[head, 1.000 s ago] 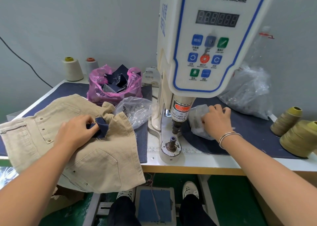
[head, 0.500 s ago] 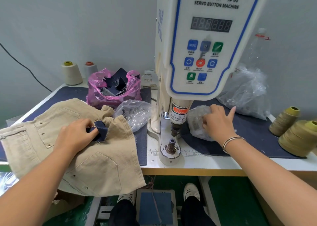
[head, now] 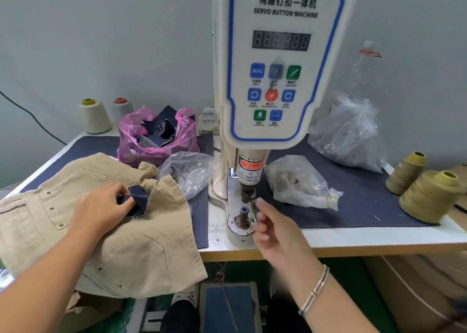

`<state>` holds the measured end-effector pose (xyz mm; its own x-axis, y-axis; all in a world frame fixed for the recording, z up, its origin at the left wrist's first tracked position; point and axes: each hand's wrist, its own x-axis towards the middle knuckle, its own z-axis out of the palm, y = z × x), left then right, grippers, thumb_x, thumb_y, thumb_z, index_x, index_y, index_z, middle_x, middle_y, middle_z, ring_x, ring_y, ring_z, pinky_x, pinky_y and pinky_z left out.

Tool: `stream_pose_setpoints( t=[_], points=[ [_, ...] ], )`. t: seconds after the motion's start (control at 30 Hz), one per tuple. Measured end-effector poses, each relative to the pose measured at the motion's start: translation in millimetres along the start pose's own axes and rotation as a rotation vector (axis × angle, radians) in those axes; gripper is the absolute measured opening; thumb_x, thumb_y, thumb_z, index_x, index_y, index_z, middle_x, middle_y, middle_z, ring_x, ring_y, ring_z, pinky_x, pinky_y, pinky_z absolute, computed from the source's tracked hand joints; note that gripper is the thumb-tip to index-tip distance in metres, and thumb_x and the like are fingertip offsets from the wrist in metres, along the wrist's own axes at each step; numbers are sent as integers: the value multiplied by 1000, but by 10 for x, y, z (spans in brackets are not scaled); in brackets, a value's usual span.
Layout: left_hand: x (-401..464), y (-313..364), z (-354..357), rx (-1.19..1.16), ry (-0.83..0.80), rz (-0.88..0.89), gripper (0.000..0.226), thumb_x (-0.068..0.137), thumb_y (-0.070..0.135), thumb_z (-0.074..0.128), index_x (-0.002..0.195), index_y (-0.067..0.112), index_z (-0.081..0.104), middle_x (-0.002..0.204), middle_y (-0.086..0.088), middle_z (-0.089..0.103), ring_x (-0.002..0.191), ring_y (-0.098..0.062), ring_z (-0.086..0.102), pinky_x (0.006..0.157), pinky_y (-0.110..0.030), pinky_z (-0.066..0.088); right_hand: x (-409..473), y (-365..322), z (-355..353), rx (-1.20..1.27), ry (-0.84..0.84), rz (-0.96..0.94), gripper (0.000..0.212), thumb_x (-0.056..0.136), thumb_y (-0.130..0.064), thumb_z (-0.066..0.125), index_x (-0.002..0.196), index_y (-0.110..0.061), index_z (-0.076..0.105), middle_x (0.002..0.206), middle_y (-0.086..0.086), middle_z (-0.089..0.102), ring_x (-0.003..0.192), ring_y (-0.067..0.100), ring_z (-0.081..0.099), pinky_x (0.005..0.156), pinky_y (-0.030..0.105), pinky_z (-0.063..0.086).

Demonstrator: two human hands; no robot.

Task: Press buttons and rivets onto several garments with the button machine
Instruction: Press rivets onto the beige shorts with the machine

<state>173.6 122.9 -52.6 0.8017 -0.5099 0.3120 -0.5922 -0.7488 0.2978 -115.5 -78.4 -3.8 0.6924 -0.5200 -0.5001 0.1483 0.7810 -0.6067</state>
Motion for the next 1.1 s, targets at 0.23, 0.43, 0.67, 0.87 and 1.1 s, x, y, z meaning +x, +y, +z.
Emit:
stream_pose_setpoints(
  t=[0.23, 0.43, 0.67, 0.87, 1.1],
  points=[
    [-13, 6, -5, -10, -2, -4, 25, 85, 33, 65, 67, 25, 49, 71, 3, 56, 71, -25, 51, 62, -35, 37, -2, 27, 195, 179, -8, 152, 18, 59, -10, 77, 72, -1, 67, 55, 6, 60, 39, 12, 54, 34, 18, 43],
    [-9, -2, 2, -5, 10, 4, 28, 86, 35, 64, 66, 23, 49, 70, 3, 56, 70, -26, 52, 60, -35, 36, -13, 54, 180, 269, -7, 217, 19, 60, -8, 76, 76, 2, 69, 60, 7, 63, 45, 13, 61, 38, 20, 48],
    [-8, -12, 13, -10, 10, 0, 29, 86, 36, 63, 65, 24, 47, 71, 4, 56, 70, -25, 51, 60, -35, 35, -21, 55, 205, 329, 9, 239, 20, 61, -6, 73, 78, 2, 66, 55, 6, 59, 41, 11, 58, 37, 19, 46],
    [-5, -11, 14, -7, 16, 7, 27, 86, 36, 63, 67, 24, 48, 71, 3, 57, 71, -26, 52, 61, -35, 35, -65, 57, 231, 389, -5, 249, 22, 64, -4, 71, 84, 4, 66, 58, 11, 61, 41, 15, 59, 38, 23, 49],
    [7, -19, 26, 2, 11, 0, 26, 86, 38, 61, 68, 25, 48, 75, 4, 58, 74, -25, 52, 64, -36, 37, -122, 38, 275, 432, 6, 246, 26, 67, -3, 72, 91, 5, 66, 64, 13, 64, 46, 19, 63, 42, 24, 52]
  ],
)
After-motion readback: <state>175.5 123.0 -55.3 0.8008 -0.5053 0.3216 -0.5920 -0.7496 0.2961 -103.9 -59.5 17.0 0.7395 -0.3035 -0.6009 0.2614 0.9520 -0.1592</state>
